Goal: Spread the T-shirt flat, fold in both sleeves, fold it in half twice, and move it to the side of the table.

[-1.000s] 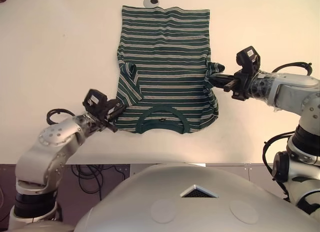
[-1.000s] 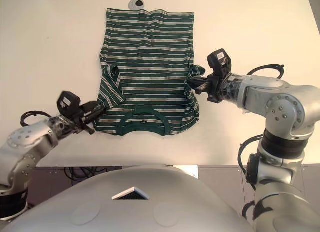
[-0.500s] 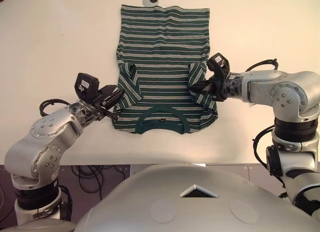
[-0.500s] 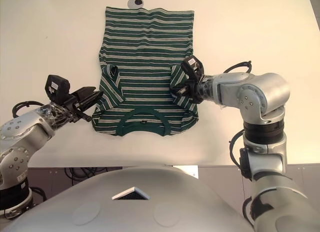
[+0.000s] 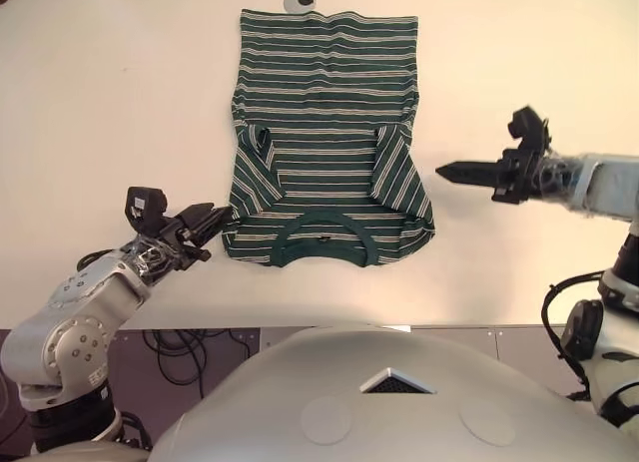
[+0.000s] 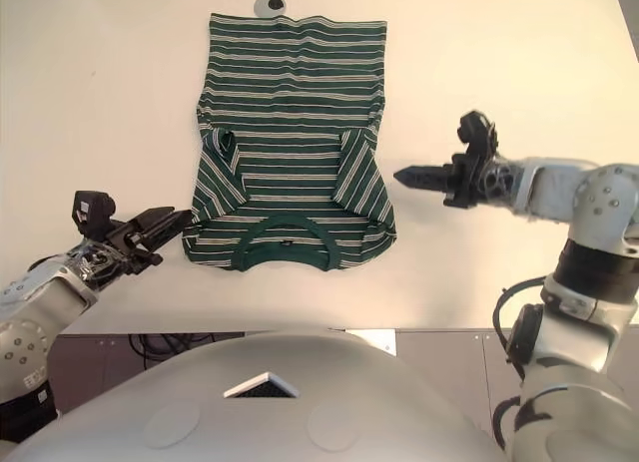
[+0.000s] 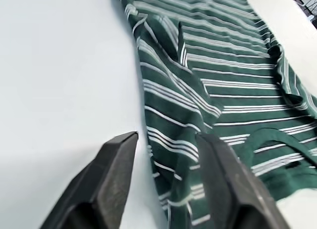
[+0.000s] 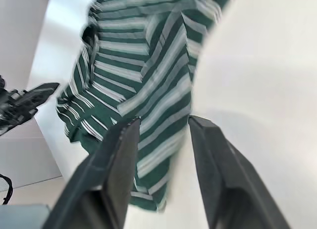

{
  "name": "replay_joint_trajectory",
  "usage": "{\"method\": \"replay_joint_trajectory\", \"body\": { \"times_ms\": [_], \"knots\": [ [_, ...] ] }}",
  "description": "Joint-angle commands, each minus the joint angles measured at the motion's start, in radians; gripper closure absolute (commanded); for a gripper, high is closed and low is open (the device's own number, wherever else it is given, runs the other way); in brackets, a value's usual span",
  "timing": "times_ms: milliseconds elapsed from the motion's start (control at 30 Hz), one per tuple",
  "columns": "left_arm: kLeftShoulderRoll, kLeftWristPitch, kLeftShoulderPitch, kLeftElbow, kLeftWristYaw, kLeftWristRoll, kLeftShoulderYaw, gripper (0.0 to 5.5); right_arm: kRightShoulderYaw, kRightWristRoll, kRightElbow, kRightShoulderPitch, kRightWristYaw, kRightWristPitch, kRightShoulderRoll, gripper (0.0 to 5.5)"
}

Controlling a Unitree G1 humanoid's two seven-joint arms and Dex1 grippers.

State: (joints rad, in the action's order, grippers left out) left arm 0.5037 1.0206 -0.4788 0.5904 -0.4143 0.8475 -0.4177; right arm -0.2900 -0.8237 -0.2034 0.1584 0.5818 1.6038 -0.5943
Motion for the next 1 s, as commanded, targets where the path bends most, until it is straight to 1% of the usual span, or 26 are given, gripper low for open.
{"method": "replay_joint_trajectory", "body": {
  "times_ms": [33, 167, 333, 367, 433, 533, 667, 733, 767, 800, 867, 933, 1000],
  "knots": [
    [0.021, 0.028, -0.003, -0.058, -0.017, 0.002, 0.022, 3.00, -0.023, 0.010, -0.037, -0.085, -0.055, 0.001, 0.093, 3.52],
    [0.038, 0.030, -0.007, -0.089, -0.041, -0.014, 0.054, 3.00, -0.027, -0.022, -0.083, -0.177, -0.076, 0.010, 0.125, 3.52],
    [0.035, 0.016, -0.019, -0.087, -0.059, -0.019, 0.092, 3.00, -0.006, -0.072, -0.122, -0.231, -0.072, 0.010, 0.097, 3.52],
    [0.036, 0.011, -0.022, -0.086, -0.060, -0.023, 0.102, 3.19, -0.004, -0.070, -0.121, -0.231, -0.081, 0.010, 0.100, 3.52],
    [0.039, 0.000, -0.035, -0.087, -0.063, -0.033, 0.114, 3.54, -0.004, -0.071, -0.119, -0.229, -0.094, 0.010, 0.108, 3.88],
    [0.051, -0.003, -0.046, -0.084, -0.069, -0.036, 0.125, 3.96, -0.014, -0.082, -0.127, -0.231, -0.085, 0.009, 0.088, 4.38],
    [0.067, -0.005, -0.029, -0.102, -0.075, -0.044, 0.138, 4.58, 0.003, -0.074, -0.166, -0.241, -0.113, 0.004, 0.145, 5.07],
    [0.064, -0.018, -0.026, -0.114, -0.069, -0.060, 0.148, 4.99, 0.013, -0.070, -0.169, -0.236, -0.116, -0.002, 0.149, 5.49],
    [0.064, -0.024, -0.023, -0.117, -0.069, -0.069, 0.156, 5.10, 0.017, -0.068, -0.169, -0.234, -0.118, -0.007, 0.149, 5.50],
    [0.068, -0.039, -0.024, -0.116, -0.071, -0.084, 0.168, 5.31, 0.020, -0.066, -0.168, -0.231, -0.119, -0.013, 0.150, 5.50],
    [0.067, -0.052, -0.023, -0.116, -0.070, -0.099, 0.183, 5.49, 0.023, -0.061, -0.168, -0.232, -0.116, -0.030, 0.151, 5.50],
    [0.062, -0.055, -0.019, -0.101, -0.069, -0.092, 0.185, 5.49, 0.035, -0.055, -0.162, -0.227, -0.105, -0.051, 0.139, 5.50],
    [0.068, -0.062, -0.026, -0.082, -0.078, -0.095, 0.196, 5.49, 0.059, -0.041, -0.151, -0.226, -0.083, -0.091, 0.099, 5.50]
  ]
}}
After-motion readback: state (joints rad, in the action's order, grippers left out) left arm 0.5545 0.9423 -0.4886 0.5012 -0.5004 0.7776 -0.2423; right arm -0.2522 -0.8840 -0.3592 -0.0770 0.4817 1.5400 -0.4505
